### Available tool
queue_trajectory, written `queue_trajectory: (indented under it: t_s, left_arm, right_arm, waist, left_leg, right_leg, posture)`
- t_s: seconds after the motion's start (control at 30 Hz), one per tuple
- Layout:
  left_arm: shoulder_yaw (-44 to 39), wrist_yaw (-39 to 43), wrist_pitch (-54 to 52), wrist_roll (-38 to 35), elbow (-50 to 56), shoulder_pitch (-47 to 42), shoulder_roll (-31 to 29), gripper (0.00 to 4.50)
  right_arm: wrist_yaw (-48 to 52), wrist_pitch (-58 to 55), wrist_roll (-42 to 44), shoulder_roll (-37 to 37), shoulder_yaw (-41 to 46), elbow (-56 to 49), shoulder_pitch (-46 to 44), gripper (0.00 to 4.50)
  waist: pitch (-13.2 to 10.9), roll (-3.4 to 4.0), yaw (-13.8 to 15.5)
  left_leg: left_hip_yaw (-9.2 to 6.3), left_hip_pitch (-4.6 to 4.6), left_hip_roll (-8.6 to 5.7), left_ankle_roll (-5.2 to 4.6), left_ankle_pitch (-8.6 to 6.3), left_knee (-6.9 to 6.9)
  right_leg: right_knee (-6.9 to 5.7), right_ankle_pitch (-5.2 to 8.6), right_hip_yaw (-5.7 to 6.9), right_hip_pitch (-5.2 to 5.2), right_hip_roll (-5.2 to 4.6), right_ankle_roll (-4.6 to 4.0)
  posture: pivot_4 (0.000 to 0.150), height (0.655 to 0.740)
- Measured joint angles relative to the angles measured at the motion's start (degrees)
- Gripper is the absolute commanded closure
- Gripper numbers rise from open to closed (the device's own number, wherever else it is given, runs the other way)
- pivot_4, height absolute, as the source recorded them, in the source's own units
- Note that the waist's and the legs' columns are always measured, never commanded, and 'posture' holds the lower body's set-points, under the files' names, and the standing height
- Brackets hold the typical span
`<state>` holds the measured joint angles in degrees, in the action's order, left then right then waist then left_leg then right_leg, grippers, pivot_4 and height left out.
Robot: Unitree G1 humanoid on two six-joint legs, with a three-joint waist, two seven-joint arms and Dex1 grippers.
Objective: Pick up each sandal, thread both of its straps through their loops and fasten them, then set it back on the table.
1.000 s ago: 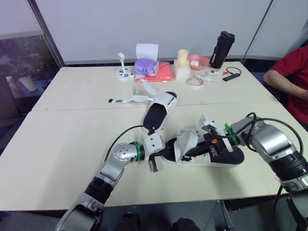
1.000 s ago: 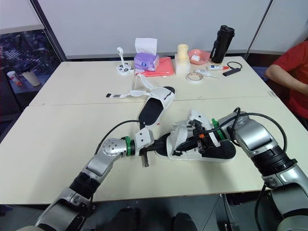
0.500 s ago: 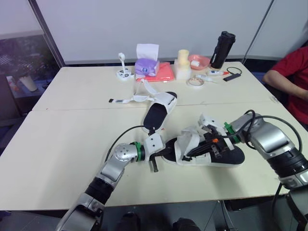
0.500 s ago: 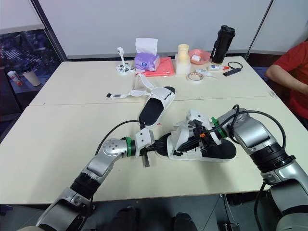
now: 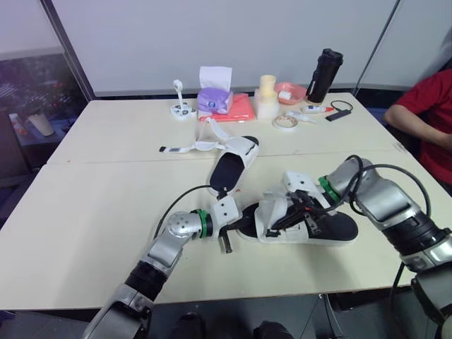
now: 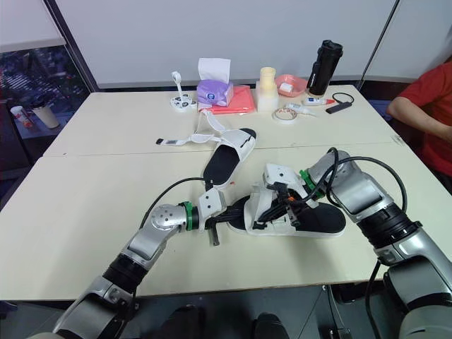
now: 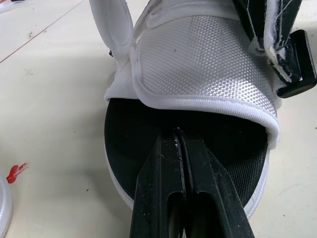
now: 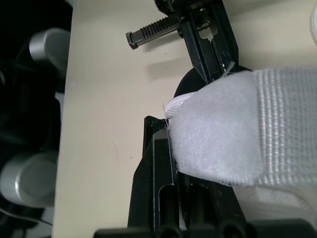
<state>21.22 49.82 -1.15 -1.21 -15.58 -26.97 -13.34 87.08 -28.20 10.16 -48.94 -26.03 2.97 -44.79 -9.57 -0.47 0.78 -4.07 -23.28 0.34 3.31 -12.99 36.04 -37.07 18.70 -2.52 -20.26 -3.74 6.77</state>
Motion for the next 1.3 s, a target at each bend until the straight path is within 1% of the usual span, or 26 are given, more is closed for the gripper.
queue_trajectory:
  t_s: [0.13,0.23,0.37,0.47,0.53,0.57,0.7,0.8,0.87,0.93,1.0,1.17,1.2,1.23,1.3]
  left_arm:
    - [0.0,-0.3,-0.1,0.0,0.0,0.3,0.1,4.5]
    - [0.0,-0.4,-0.2,0.0,0.0,0.4,0.2,4.5]
    - [0.0,-0.4,-0.5,0.0,0.0,0.3,0.4,4.5]
    - [0.0,-0.4,-0.5,0.0,0.0,0.2,0.4,4.5]
    - [0.0,-0.4,-0.5,0.0,0.0,0.3,0.4,4.5]
    - [0.0,-0.5,-0.5,0.0,0.0,0.4,0.4,4.5]
    - [-0.1,-0.7,-0.5,0.0,0.4,0.9,0.4,4.5]
    - [-0.2,-0.9,-0.5,-0.1,0.7,1.2,0.3,4.5]
    - [-0.2,-0.8,-0.5,-0.1,0.6,1.2,0.3,4.5]
    - [-0.2,-0.8,-0.5,-0.1,0.5,1.1,0.4,4.5]
    - [-0.2,-0.6,-0.5,-0.1,0.3,0.9,0.4,4.5]
    - [-0.1,-0.3,-0.5,-0.1,0.0,0.7,0.5,4.5]
    - [-0.1,-0.3,-0.5,-0.1,0.0,0.7,0.5,4.5]
    - [-0.1,-0.3,-0.5,-0.1,0.0,0.7,0.5,4.5]
    - [-0.1,-0.3,-0.5,-0.1,0.0,0.7,0.5,4.5]
  right_arm:
    - [0.1,0.3,-0.4,0.4,0.7,0.0,0.4,4.42]
    - [0.1,0.4,-0.5,0.4,1.6,-0.5,1.8,3.62]
    - [0.5,0.9,-0.7,0.3,1.5,-1.6,3.9,1.72]
    - [0.5,-1.4,0.1,0.4,1.8,-1.9,4.6,0.25]
    - [-0.2,-5.7,2.4,0.6,3.6,-3.1,5.5,0.25]
    - [-1.3,-9.7,4.8,0.7,5.9,-3.9,6.4,0.25]
    - [-6.4,-24.8,14.8,0.3,17.9,-8.7,11.9,0.25]
    - [-11.2,-33.4,21.1,1.1,25.1,-12.9,17.3,0.25]
    - [-15.4,-37.9,24.3,3.2,29.0,-15.0,19.4,0.25]
    - [-20.7,-42.6,27.4,7.4,33.6,-16.7,21.0,0.25]
    - [-27.0,-47.7,30.1,13.2,38.4,-17.7,21.8,0.25]
    - [-39.7,-55.5,33.7,22.9,45.6,-22.4,23.0,0.25]
    - [-41.6,-56.6,34.2,24.6,46.8,-23.3,23.2,0.77]
    - [-43.7,-57.8,34.7,26.1,47.7,-24.1,23.7,1.03]
    - [-46.6,-59.4,35.3,27.8,49.1,-24.7,24.2,2.04]
  waist:
    - [0.2,-0.02,0.0]
    - [0.3,-0.02,0.0]
    - [0.3,-0.02,0.1]
    - [0.3,-0.01,0.0]
    - [0.3,-0.01,0.1]
    - [0.3,-0.01,0.1]
    - [0.3,-0.01,0.2]
    - [0.3,0.01,0.1]
    - [0.3,0.02,0.0]
    - [0.3,0.01,0.1]
    - [0.3,0.02,0.1]
    - [0.3,0.04,0.1]
    - [0.3,0.04,0.1]
    - [0.3,0.04,0.1]
    - [0.3,0.05,0.1]
  left_leg:
    - [-0.01,0.0,0.0,0.0,0.0,-0.02]
    - [-0.02,0.0,0.0,0.0,0.0,-0.03]
    - [-0.03,-0.01,0.0,0.0,0.0,-0.02]
    - [-0.04,-0.01,0.0,0.0,0.0,-0.02]
    - [-0.07,-0.03,0.0,0.0,0.0,-0.01]
    - [-0.09,-0.05,0.0,0.0,0.0,-0.01]
    - [-0.31,-0.09,0.0,0.0,0.0,-0.09]
    - [-0.31,-0.09,0.01,0.0,-0.01,-0.13]
    - [-0.3,-0.08,0.01,0.0,0.0,-0.13]
    - [-0.31,-0.08,0.01,0.0,0.0,-0.13]
    - [-0.31,-0.09,0.01,0.0,0.0,-0.13]
    - [-0.32,-0.1,0.0,0.0,0.0,-0.13]
    - [-0.33,-0.1,0.0,0.0,0.0,-0.14]
    - [-0.32,-0.1,0.0,0.0,0.0,-0.14]
    - [-0.31,-0.11,0.0,0.0,0.0,-0.14]
  right_leg:
    - [0.0,0.0,0.0,0.0,0.0,0.0]
    - [0.02,0.0,0.0,0.01,-0.01,-0.01]
    - [0.05,0.0,0.02,0.03,-0.02,-0.01]
    - [0.06,0.0,0.01,0.02,-0.02,-0.01]
    - [0.06,0.01,0.01,0.01,-0.03,-0.02]
    - [0.06,0.0,0.02,0.0,-0.05,-0.02]
    - [0.1,0.01,0.01,-0.04,-0.1,-0.05]
    - [0.1,0.07,0.01,-0.06,-0.11,-0.15]
    - [0.1,0.09,0.0,-0.05,-0.1,-0.2]
    - [0.1,0.1,0.01,-0.05,-0.09,-0.21]
    - [0.09,0.09,0.0,-0.06,-0.09,-0.21]
    - [0.09,0.04,0.01,-0.07,-0.09,-0.11]
    - [0.09,0.05,0.01,-0.07,-0.09,-0.12]
    - [0.09,0.07,0.01,-0.07,-0.09,-0.15]
    - [0.09,0.08,0.01,-0.08,-0.09,-0.17]
  posture:
    - [0.15,0.74]
    - [0.15,0.74]
    - [0.15,0.74]
    - [0.15,0.74]
    - [0.15,0.74]
    - [0.15,0.74]
    - [0.15,0.74]
    - [0.15,0.74]
    - [0.15,0.74]
    - [0.15,0.74]
    - [0.15,0.74]
    - [0.15,0.74]
    - [0.15,0.74]
    - [0.15,0.74]
    - [0.15,0.74]
